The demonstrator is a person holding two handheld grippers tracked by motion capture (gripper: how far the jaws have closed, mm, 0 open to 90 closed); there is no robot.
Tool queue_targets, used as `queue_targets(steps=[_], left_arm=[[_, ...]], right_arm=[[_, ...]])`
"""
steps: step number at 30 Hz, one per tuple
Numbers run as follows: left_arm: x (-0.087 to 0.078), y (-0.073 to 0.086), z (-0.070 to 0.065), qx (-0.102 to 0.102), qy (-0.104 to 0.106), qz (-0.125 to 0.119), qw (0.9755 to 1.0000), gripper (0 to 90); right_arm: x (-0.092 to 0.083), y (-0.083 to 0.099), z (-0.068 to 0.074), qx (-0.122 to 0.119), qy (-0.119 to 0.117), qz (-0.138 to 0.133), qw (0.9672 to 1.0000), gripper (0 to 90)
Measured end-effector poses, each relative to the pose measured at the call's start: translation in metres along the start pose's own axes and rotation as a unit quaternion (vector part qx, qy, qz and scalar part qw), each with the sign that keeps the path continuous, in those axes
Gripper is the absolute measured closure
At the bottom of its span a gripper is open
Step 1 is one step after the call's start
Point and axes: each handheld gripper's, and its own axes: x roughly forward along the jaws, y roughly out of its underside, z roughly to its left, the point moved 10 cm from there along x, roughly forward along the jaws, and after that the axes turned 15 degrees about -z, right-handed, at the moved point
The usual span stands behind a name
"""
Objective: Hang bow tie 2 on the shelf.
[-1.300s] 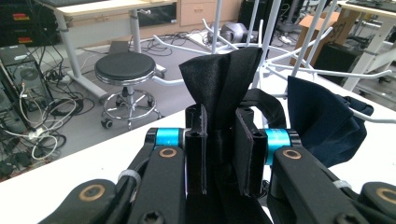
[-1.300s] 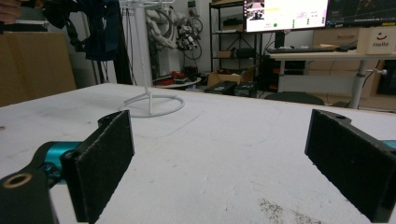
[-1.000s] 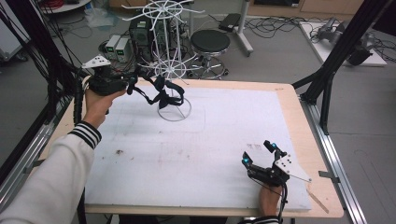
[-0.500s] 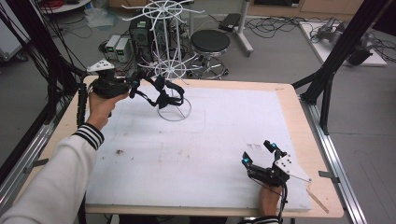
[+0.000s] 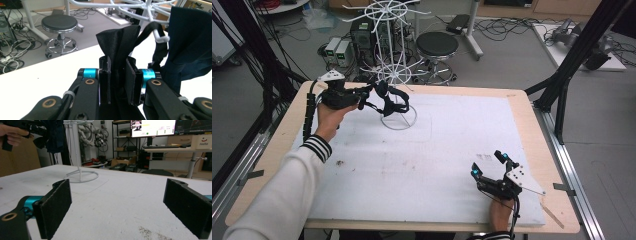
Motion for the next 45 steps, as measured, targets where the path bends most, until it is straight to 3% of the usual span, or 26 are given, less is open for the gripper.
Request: queue_targets(steps=[13, 15, 19, 22, 27, 31, 38, 42, 45], left_arm=[[0.000, 0.003, -0.004, 0.006, 0.004, 0.009, 0.9999, 74.0], [-0.001, 0.002, -0.005, 0.017, 0.008, 0.008, 0.9998, 67.5], [-0.003, 0.003, -0.004, 0.061, 0.000, 0.015, 0.9980, 37.1], [-0.007, 0.000, -0.005, 0.083, 0.001, -0.021, 0.9964, 19.7], [-0.019, 0.004, -0.009, 0.073, 0.036, -0.039, 0.9959, 9.0], [-0.031, 0.004, -0.014, 0.054, 0.062, -0.061, 0.9947, 7.0], [-0.059, 0.008, -0.032, 0.064, 0.083, -0.092, 0.9903, 6.8], [-0.081, 0.014, -0.041, 0.072, 0.083, -0.117, 0.9870, 6.8], [-0.098, 0.022, -0.044, 0.074, 0.073, -0.131, 0.9860, 6.8]], right_arm=[[0.000, 0.000, 0.000, 0.001, 0.000, 0.001, 1.0000, 7.4], [0.000, 0.000, 0.000, 0.001, 0.000, 0.001, 1.0000, 7.4], [0.000, 0.000, 0.000, 0.000, 0.000, 0.002, 1.0000, 7.4], [0.000, 0.000, 0.001, 0.001, 0.000, 0.002, 1.0000, 7.4], [0.000, 0.000, 0.000, 0.001, 0.000, 0.000, 1.0000, 7.4], [-0.001, 0.000, 0.001, -0.001, -0.001, -0.001, 1.0000, 7.4], [-0.001, -0.001, 0.000, -0.001, -0.001, -0.004, 1.0000, 7.4], [-0.001, 0.000, 0.001, -0.001, -0.003, -0.001, 1.0000, 7.4], [0.000, 0.000, 0.001, -0.001, -0.002, -0.001, 1.0000, 7.4]])
